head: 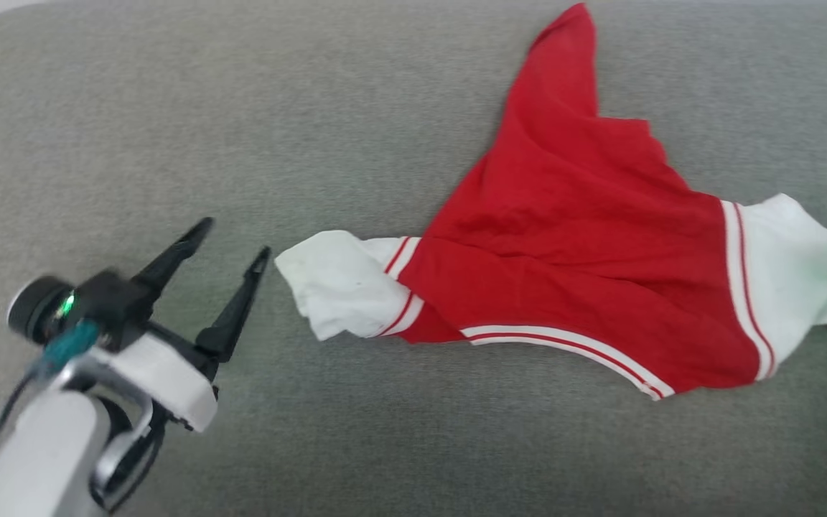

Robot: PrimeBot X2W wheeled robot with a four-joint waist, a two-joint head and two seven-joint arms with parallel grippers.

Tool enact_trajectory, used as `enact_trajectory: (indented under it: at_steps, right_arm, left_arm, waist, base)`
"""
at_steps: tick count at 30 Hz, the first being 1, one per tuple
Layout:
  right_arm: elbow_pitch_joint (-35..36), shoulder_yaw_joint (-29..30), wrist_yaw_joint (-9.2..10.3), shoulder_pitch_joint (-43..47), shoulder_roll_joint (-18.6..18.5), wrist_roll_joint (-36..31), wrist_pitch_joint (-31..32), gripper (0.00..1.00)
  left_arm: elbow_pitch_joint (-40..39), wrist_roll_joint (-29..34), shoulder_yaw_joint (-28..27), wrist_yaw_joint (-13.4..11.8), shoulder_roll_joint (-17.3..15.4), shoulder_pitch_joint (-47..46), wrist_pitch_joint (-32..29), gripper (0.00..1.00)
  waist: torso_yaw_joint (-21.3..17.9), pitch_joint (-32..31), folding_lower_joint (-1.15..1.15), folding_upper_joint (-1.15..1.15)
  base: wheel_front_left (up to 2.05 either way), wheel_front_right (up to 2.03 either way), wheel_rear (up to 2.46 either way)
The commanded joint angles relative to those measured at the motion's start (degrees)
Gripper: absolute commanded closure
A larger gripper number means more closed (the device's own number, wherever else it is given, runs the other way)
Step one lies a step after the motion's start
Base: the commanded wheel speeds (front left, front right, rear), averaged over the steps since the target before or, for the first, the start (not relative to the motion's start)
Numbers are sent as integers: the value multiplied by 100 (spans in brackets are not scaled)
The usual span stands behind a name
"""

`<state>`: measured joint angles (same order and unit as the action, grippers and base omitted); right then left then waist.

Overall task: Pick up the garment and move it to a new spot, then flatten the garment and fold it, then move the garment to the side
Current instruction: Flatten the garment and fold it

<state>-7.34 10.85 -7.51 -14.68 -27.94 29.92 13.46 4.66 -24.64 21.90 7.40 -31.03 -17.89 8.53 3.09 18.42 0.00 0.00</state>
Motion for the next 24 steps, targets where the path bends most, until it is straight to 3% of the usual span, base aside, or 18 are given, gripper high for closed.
enact_trajectory:
  at_steps: [1,2,3,8,12,18,24]
  right_arm:
    - [40,32,4,11,52,-13,-73,0]
    - [197,61,3,51,271,1,-274,0]
    - [197,61,3,51,271,1,-274,0]
    - [471,-16,3,122,616,16,-531,0]
    - [612,-161,3,174,773,46,-625,0]
    - [581,-241,3,212,881,59,-757,0]
    - [562,-288,3,128,890,75,-800,0]
  left_arm:
    - [-36,-117,96,12,-96,-122,-104,0]
    - [-136,-528,754,3,-686,-506,-691,0]
    - [-136,-528,754,3,-686,-506,-691,0]
    - [-395,-1446,2194,-1,-1758,-1710,-1811,0]
    - [-475,-2026,3238,0,-2210,-2667,-2413,0]
    - [-314,-2383,4819,-1,-2484,-4015,-2855,0]
    - [-195,-2349,5142,0,-2511,-4425,-2974,0]
  waist:
    - [-114,-37,0,0]
    - [-257,-43,0,0]
    - [-257,-43,0,0]
    - [-621,27,0,0]
    - [-921,138,0,0]
    - [-1220,316,0,0]
    - [-1321,450,0,0]
  base:
    - [0,0,0]
    - [0,0,0]
    - [0,0,0]
    - [0,0,0]
    - [0,0,0]
    - [0,0,0]
    - [0,0,0]
